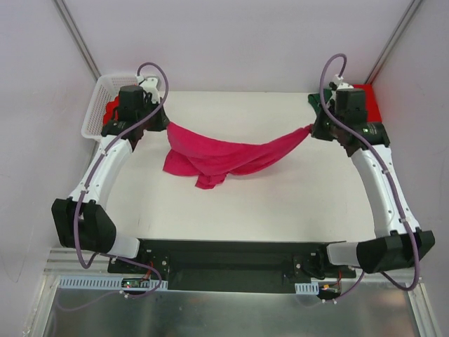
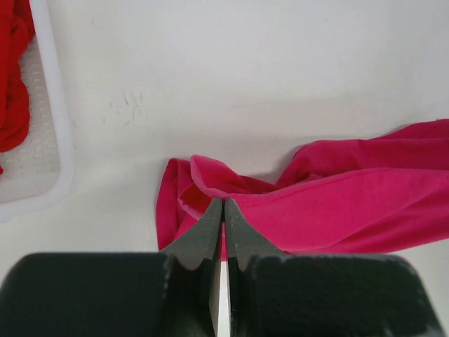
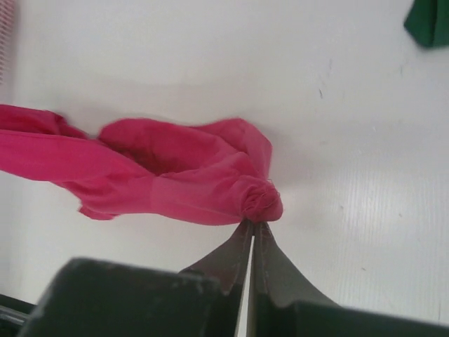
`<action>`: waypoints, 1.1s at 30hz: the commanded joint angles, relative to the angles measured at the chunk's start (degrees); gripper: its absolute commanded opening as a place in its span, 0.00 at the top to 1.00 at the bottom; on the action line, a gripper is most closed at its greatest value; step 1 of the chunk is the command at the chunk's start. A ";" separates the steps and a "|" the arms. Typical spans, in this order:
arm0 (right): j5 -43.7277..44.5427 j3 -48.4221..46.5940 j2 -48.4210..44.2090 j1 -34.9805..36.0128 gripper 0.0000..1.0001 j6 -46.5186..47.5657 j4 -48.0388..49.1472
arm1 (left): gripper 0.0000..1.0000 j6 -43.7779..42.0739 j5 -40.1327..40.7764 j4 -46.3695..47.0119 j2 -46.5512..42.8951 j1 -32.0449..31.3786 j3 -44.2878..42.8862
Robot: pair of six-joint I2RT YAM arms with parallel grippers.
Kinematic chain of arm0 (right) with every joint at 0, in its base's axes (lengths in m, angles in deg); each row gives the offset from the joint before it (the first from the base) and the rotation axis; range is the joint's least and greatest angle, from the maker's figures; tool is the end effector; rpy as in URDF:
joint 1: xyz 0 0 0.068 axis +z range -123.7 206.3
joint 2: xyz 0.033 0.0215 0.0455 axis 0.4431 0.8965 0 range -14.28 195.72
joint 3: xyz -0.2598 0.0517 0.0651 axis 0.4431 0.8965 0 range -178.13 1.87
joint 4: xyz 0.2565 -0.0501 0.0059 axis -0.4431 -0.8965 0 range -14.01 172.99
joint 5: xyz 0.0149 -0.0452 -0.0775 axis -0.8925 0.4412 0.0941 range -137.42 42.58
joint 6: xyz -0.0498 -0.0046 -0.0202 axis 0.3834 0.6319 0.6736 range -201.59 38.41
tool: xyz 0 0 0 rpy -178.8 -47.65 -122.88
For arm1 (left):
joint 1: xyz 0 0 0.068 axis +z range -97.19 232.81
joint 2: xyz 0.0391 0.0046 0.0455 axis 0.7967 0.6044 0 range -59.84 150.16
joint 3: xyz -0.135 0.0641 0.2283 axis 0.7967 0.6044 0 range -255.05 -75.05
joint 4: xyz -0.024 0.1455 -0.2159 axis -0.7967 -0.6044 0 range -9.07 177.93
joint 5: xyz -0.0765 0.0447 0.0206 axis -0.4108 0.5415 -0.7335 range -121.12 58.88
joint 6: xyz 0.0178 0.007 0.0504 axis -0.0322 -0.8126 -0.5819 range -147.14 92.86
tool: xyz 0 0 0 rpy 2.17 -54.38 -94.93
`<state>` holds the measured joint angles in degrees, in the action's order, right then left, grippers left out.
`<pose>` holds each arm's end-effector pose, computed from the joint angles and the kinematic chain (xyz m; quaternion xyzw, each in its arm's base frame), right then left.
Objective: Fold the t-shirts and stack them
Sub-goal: Flatten out the tshirt
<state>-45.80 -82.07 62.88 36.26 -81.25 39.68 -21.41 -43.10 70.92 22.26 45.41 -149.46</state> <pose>0.2815 0.0484 0.3941 -0.0738 0.8900 0.0252 0.4492 0.3297 -0.0503 0.3562 0.0686 0.8365 -0.1487 0.5229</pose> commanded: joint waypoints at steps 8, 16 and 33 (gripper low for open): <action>-6.90 -12.20 -15.02 2.61 0.99 8.88 7.80 | 1.00 -0.38 -3.21 -8.03 -10.65 0.37 -15.67; -10.24 -19.76 -21.61 2.52 0.99 10.91 7.10 | 1.00 -1.08 -4.53 -16.37 -17.94 0.37 -27.97; -11.65 -34.88 -32.08 2.52 0.99 12.76 3.58 | 1.00 -2.49 -0.76 -28.07 -34.37 0.28 -44.85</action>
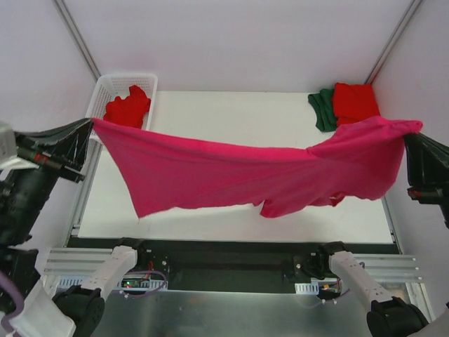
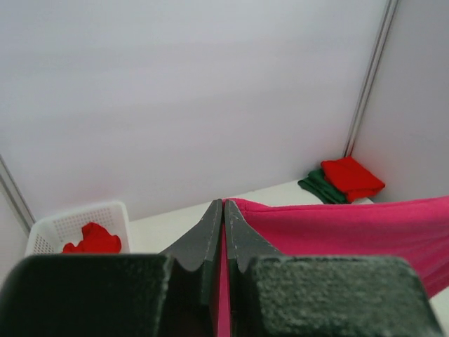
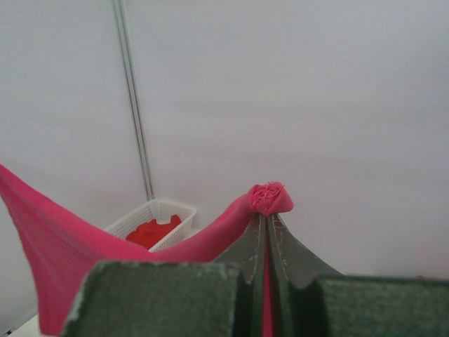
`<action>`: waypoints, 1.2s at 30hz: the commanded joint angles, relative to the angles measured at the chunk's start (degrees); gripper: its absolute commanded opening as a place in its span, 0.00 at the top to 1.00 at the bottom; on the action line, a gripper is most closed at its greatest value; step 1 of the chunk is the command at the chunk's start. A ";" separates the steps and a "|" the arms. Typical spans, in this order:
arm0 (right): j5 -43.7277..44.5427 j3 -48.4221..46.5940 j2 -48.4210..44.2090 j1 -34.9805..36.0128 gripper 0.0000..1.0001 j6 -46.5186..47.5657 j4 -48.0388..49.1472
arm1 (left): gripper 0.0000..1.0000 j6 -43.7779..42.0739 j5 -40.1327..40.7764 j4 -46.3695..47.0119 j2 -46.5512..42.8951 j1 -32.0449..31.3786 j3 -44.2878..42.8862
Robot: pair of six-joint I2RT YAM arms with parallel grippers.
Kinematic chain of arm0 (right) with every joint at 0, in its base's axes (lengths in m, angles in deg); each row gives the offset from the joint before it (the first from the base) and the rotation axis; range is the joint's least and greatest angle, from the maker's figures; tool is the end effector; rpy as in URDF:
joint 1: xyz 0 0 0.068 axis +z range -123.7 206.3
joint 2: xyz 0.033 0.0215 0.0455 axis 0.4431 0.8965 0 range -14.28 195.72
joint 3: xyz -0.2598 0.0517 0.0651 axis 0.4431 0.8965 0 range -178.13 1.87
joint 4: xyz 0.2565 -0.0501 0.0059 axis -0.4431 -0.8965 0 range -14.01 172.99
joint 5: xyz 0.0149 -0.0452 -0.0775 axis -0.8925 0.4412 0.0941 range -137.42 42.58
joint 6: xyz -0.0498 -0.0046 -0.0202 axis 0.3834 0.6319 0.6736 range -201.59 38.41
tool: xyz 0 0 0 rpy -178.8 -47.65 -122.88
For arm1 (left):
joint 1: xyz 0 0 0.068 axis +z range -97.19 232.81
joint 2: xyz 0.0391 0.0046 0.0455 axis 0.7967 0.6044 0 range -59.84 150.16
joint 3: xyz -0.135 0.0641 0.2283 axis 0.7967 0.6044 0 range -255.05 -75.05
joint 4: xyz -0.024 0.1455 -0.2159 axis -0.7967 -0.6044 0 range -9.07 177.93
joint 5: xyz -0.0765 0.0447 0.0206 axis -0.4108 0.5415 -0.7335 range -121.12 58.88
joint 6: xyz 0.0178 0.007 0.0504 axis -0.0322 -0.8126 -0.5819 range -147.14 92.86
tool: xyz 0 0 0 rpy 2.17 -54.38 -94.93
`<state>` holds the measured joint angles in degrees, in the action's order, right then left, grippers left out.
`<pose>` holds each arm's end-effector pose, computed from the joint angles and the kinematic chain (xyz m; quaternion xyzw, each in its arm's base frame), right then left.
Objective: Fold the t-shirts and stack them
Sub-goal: Flatten out the tshirt
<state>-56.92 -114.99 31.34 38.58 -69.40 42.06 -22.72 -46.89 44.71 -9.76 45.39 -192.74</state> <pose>-0.0485 -0.0045 0.6085 -0.1753 0.4695 0.0420 0.8643 -0.0141 -0.0079 0.6101 0.1294 0.5335 -0.1599 0.8204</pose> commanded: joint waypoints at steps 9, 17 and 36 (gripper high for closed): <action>5.19 11.11 0.60 0.21 0.99 2.05 6.20 | 1.00 -1.35 8.21 4.09 -2.10 0.30 12.19; 5.45 36.13 10.17 0.21 0.99 0.12 21.83 | 1.00 0.76 8.91 25.44 8.16 0.30 39.51; 11.15 23.26 56.41 0.12 0.99 0.03 33.11 | 1.00 -2.58 12.69 52.10 57.22 0.30 32.62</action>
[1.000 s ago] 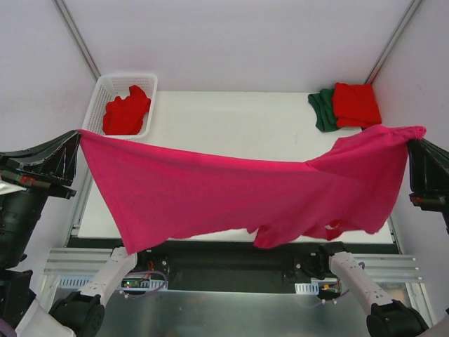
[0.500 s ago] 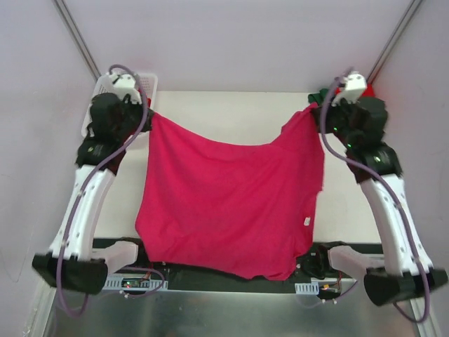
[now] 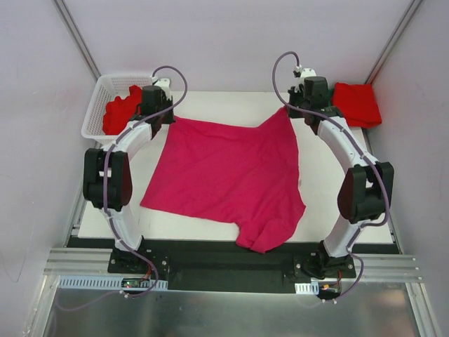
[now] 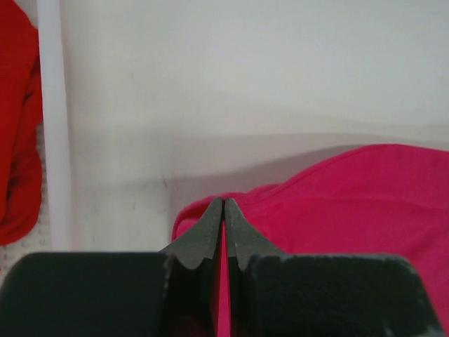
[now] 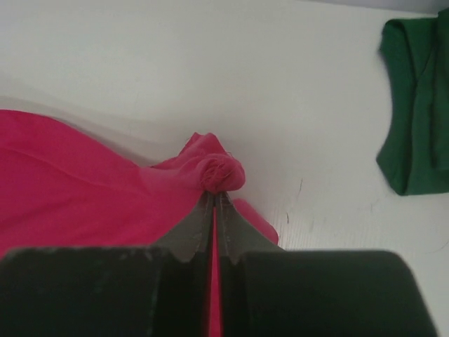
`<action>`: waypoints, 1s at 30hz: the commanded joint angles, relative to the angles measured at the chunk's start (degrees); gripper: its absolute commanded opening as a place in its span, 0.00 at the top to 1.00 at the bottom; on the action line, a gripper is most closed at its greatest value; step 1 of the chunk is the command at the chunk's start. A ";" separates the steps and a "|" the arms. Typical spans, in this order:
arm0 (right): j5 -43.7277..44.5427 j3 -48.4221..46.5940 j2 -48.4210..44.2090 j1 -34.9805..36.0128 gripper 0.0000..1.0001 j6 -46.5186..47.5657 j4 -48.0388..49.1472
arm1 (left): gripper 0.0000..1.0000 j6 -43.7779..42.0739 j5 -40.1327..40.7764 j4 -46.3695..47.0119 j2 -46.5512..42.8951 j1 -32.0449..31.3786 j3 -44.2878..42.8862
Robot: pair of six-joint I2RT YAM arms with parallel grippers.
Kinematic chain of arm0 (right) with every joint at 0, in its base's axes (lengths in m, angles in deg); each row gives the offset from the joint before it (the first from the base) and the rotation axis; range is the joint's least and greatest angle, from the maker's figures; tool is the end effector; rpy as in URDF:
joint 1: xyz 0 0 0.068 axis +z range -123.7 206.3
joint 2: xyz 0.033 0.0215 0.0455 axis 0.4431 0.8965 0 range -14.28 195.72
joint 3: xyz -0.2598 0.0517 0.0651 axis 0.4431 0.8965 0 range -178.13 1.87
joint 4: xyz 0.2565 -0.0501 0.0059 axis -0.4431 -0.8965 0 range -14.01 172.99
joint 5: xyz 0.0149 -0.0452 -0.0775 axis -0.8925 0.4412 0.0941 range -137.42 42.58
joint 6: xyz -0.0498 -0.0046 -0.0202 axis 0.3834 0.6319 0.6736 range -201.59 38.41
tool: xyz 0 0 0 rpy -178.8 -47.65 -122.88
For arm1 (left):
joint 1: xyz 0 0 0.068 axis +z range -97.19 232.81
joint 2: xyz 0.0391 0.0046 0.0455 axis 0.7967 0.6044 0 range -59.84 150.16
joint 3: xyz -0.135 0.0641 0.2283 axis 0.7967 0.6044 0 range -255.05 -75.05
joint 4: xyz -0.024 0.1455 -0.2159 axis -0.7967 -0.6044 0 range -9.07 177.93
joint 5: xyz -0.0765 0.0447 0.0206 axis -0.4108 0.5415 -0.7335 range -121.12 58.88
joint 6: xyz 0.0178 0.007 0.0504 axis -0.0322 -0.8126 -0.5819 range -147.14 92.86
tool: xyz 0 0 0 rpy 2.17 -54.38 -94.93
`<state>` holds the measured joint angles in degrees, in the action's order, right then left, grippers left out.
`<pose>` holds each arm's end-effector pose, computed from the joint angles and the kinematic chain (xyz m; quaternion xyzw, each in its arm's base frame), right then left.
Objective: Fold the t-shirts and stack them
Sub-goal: Flatten out the tshirt
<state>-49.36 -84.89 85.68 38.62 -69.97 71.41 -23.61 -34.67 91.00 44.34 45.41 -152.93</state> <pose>0.4076 0.0902 0.3300 -0.1836 0.8221 0.0176 0.5387 0.4277 -0.0578 0.2715 0.0453 0.8336 -0.0782 0.5450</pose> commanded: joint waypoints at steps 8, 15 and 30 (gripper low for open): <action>7.12 -10.89 3.05 -0.80 0.99 2.09 1.73 | 1.00 -2.30 -1.54 2.56 6.04 0.72 -13.60; 8.79 -12.20 -11.88 -0.63 0.99 4.47 -2.57 | 1.00 -2.91 -10.32 -11.50 -5.37 0.89 -21.95; 3.96 -13.61 -50.81 -0.71 0.99 4.47 -11.63 | 1.00 -3.79 -12.27 -32.07 -43.87 0.89 -29.78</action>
<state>-43.57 -98.42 38.40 38.20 -66.06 63.26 -26.34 -46.54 66.02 4.91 45.79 -182.16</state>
